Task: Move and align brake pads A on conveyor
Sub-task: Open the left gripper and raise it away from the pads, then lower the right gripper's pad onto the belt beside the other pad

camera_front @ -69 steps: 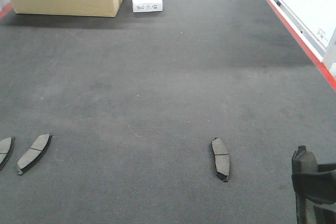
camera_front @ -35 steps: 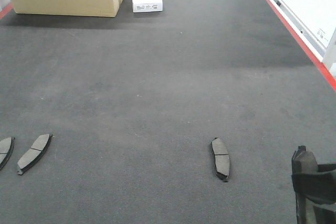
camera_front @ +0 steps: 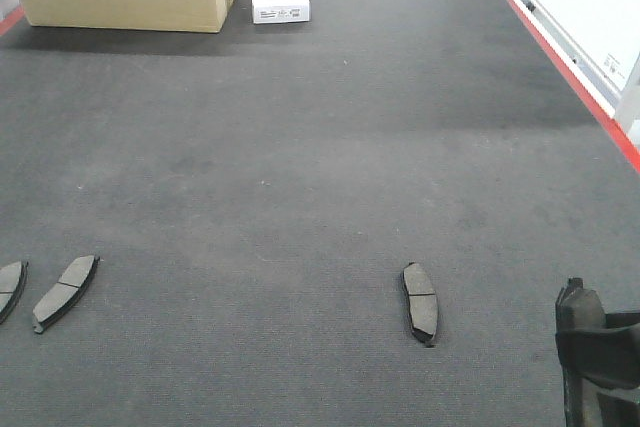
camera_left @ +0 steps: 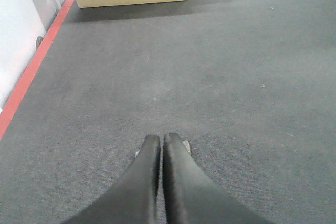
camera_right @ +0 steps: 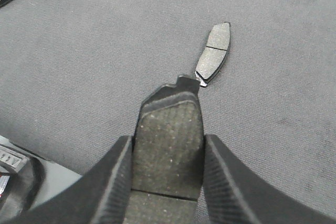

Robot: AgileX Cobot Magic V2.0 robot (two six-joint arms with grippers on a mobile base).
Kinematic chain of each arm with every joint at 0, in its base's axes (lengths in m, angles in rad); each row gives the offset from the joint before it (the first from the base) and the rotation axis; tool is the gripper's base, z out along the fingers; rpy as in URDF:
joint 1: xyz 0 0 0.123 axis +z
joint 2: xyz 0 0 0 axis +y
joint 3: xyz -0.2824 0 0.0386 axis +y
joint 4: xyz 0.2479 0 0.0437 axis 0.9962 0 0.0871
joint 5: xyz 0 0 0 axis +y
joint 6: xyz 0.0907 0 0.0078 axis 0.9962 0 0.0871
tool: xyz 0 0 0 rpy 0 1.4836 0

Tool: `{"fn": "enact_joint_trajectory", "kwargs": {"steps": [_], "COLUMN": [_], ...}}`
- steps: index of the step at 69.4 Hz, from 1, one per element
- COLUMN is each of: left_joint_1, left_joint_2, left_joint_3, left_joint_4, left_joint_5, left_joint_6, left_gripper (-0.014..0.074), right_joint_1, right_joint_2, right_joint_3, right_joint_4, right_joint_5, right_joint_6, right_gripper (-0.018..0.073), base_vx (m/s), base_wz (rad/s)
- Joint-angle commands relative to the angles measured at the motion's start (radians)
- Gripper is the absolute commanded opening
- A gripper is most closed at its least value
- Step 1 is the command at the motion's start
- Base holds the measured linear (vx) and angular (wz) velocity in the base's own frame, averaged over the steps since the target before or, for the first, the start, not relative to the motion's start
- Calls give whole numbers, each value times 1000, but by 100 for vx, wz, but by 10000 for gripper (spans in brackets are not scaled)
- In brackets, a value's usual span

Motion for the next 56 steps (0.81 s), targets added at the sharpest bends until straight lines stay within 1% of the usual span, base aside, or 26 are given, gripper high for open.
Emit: {"fn": "enact_joint_trajectory", "kwargs": {"steps": [1, 27, 32, 36, 40, 50, 56], "left_joint_1": [-1, -1, -1, -1, -1, -1, -1], "left_joint_2": [8, 8, 8, 8, 8, 8, 8], "left_joint_3": [-18, -18, -18, -18, -18, -18, -18], "left_joint_4": [-7, -7, -7, -7, -7, -7, -7], "left_joint_5": [-63, -63, -63, -63, -63, -63, -63], "left_joint_6": [-5, -5, -5, -5, -5, -5, -5], "left_gripper": [-8, -8, -8, -8, -8, -8, -8], "right_joint_1": [-1, -1, -1, -1, -1, -5, -35], "right_joint_2": [-1, -1, 3, 23, 49, 146, 220], "right_joint_3": [-28, -28, -28, -28, -28, -30, -43], "right_joint_4": [7, 7, -20, -66, -84, -98, -98], "right_joint_5": [-69, -87, -88, -88, -90, -103, -120], "right_joint_6": [-8, -3, 14, 38, 44, 44, 31], "right_gripper": [-10, -8, -8, -8, -8, -8, -8], "base_vx": [0, 0, 0, 0, 0, 0, 0], "base_wz": [0, 0, 0, 0, 0, 0, 0]}}
